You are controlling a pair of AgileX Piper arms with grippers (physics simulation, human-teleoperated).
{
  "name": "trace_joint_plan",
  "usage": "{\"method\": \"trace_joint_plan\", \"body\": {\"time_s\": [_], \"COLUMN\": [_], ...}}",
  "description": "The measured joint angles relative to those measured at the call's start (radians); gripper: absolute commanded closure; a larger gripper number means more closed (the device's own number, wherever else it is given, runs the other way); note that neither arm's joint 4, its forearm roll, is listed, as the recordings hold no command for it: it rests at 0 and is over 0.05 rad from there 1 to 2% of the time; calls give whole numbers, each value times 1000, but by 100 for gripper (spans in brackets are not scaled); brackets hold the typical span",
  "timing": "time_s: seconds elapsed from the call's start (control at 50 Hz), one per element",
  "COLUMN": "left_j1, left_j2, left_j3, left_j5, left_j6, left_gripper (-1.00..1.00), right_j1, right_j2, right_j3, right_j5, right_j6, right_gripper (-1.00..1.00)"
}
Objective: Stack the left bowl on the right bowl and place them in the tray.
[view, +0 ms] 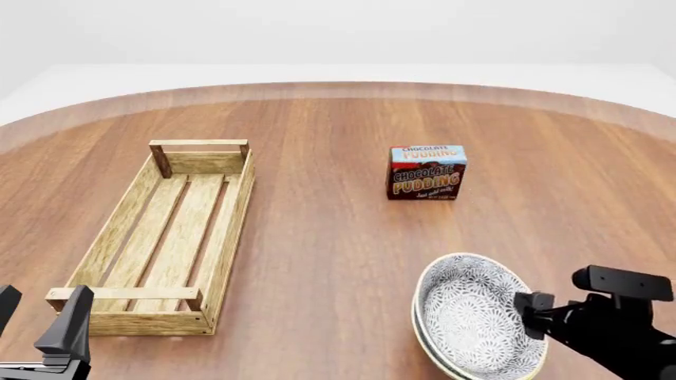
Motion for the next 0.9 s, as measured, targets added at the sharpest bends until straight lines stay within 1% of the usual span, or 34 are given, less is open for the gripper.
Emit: {"method": "trace_joint_plan", "body": {"time_s": [0.34, 0.86, 0.88, 0.9], "left_j1": [0, 0, 0, 0], "left_j2": [0, 0, 0, 0], "left_j3": [0, 0, 0, 0], "left_j5": [0, 0, 0, 0], "left_j6": [0, 0, 0, 0], "left_gripper": [-100, -100, -100, -100], "right_j1": [17, 45, 46, 49], "right_j2": [79, 219, 225, 231], "right_j3": [71, 144, 146, 146], "right_j5": [-116, -293, -301, -309], "right_j6": [19, 46, 47, 55], "right_gripper": [-100, -100, 100, 100]}}
